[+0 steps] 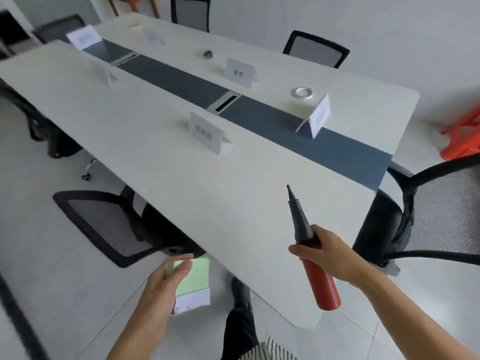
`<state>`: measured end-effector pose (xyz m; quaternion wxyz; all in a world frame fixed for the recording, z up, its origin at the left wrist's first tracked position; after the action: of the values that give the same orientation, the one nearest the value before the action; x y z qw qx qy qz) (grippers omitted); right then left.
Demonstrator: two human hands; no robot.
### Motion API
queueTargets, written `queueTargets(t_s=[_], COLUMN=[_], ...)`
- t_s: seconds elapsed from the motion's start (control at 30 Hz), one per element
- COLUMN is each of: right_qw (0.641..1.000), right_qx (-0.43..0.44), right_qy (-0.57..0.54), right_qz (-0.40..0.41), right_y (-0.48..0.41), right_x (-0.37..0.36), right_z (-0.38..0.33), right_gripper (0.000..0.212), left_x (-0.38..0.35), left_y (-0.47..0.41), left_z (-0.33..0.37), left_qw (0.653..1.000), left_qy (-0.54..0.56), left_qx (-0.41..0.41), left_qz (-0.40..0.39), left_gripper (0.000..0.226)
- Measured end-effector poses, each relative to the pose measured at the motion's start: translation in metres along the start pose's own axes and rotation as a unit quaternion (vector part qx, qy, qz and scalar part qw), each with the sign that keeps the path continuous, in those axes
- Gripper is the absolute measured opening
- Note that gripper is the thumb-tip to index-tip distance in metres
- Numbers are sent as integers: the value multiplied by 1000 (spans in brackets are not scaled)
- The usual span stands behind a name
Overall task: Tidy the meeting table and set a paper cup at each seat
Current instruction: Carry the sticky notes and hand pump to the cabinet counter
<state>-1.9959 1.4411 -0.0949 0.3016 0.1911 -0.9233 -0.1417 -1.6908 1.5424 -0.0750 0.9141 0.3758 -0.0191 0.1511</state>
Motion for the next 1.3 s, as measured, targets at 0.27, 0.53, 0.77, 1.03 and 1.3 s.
queueTargets(t_s=[0.27, 0.53, 0.77, 1.03, 1.3], right_qw=[975, 928, 897, 875, 891], right_qx=[61, 158, 208, 209, 191], right_qy=[69, 130, 169, 170, 192], right_qz=[-203, -310, -353, -402, -364], right_y=[52, 64, 58, 44, -80], right_x=[-104, -212, -330, -439, -498], right_z=[-43, -139, -223, -306, -385], right_gripper=[32, 31, 36, 44, 36], left_x=[105, 195, 307, 440, 541], left_y=[113, 180, 209, 191, 82], left_z=[-121, -175, -216, -225, -172], left_qw=[982, 938, 912, 890, 894], left_qy=[93, 222, 265, 291, 304], left_qx=[66, 47, 51, 54, 64], left_qz=[153, 261, 307, 347, 323], left_gripper=[13, 17, 17, 15, 15])
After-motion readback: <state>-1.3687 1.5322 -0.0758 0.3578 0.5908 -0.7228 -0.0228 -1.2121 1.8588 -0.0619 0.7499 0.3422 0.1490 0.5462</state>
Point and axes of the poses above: each hand's wrist, its own y-axis away from the middle knuckle, its own x-axis out of the back of the hand, z = x × y, the point moved 4 cm from there along -y, towards the middle knuckle, and after that the axes turned 8 degrees about x, right-handed, at the moved point
